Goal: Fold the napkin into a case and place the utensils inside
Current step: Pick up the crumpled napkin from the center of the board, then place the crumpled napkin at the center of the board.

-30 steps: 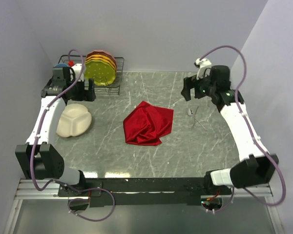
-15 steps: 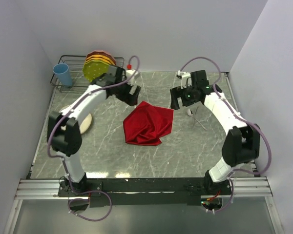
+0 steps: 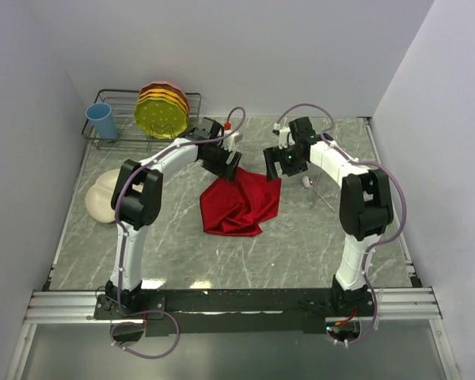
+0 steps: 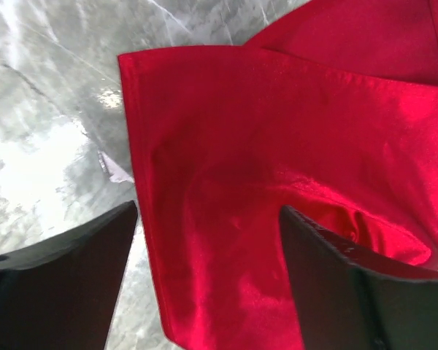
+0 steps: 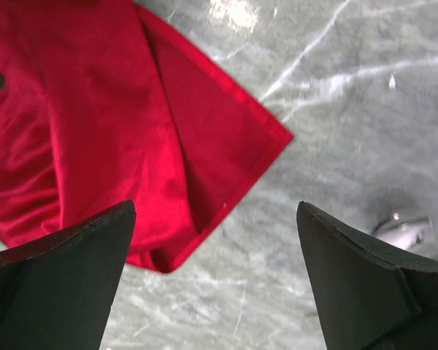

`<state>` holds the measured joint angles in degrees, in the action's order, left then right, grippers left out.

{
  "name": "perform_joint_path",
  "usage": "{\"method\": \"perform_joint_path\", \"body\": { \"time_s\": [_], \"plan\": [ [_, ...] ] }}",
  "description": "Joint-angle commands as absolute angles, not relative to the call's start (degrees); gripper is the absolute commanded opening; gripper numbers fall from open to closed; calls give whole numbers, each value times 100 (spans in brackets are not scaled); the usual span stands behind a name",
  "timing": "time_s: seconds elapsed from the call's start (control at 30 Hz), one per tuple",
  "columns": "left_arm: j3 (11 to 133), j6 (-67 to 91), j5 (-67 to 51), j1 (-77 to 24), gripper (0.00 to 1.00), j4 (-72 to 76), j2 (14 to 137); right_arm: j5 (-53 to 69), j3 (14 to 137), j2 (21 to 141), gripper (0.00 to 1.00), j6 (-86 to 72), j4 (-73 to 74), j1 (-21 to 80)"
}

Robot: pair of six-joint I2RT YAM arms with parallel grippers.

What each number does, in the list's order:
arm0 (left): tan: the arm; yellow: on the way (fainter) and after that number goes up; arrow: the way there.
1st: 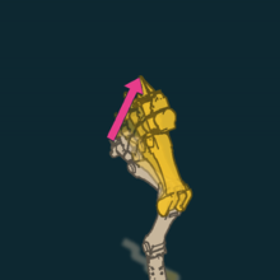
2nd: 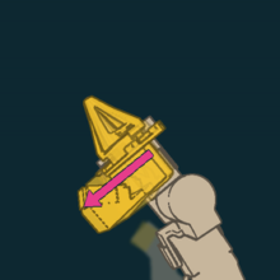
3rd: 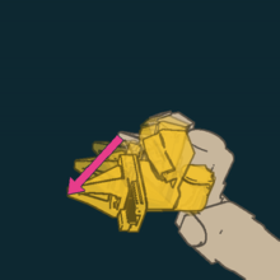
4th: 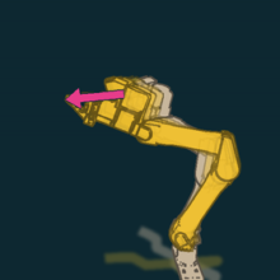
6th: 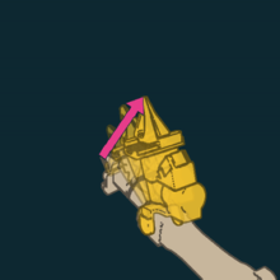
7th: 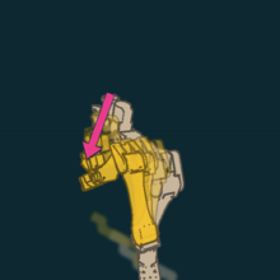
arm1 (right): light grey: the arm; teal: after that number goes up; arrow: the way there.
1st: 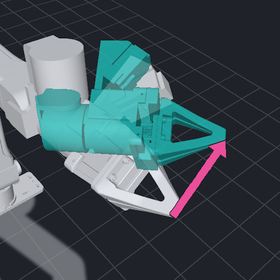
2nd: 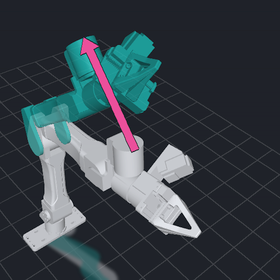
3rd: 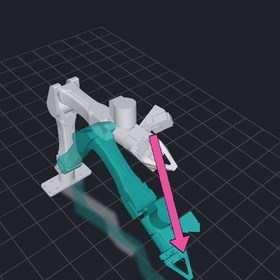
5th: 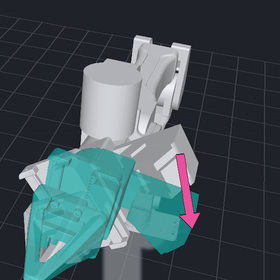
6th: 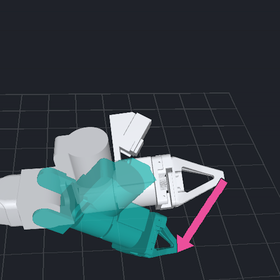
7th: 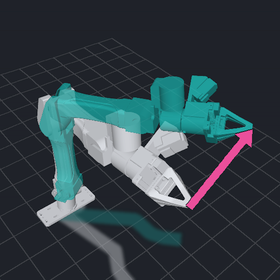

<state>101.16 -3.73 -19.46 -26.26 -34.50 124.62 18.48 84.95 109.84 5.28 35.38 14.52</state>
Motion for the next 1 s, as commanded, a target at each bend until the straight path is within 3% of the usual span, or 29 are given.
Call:
{"method": "perform_joint_path", "body": {
  "time_s": [0.0,0.1,0.2,0.33,0.57,0.67,0.7,0.73,0.9,0.97],
  "plan": [
    [10433,-527,-2188,-2663,79,-3612,12577,1592,8850,11267,99,422,3340,1661],
    [10354,-633,-2223,-2663,65,-3673,12612,1293,8912,11487,98,396,3270,1740],
    [10388,-755,-2276,-2663,42,-3822,12586,950,8991,11680,95,387,3191,1828],
    [10345,-993,-2566,-2654,1,-3920,12209,633,9026,11865,88,422,3225,1942],
    [9485,-1887,-3181,-2654,1,-3761,10577,413,8789,11971,58,325,3243,2048],
    [8635,-2668,-3576,-2654,1,-4094,9874,553,8772,11980,34,308,3234,2039],
    [8431,-2907,-3742,-2663,1,-4209,9705,615,8771,11971,13,282,3226,2039],
    [8237,-3188,-3788,-2663,1,-4384,9555,711,8771,11945,3,264,3234,2048],
    [6726,-6122,-3990,-2663,1,-6200,8676,1089,8553,11411,0,159,3077,2030],
    [5990,-6860,-3824,-2672,7,-6389,8116,1352,8316,11155,0,141,2980,2030]
  ]
}}
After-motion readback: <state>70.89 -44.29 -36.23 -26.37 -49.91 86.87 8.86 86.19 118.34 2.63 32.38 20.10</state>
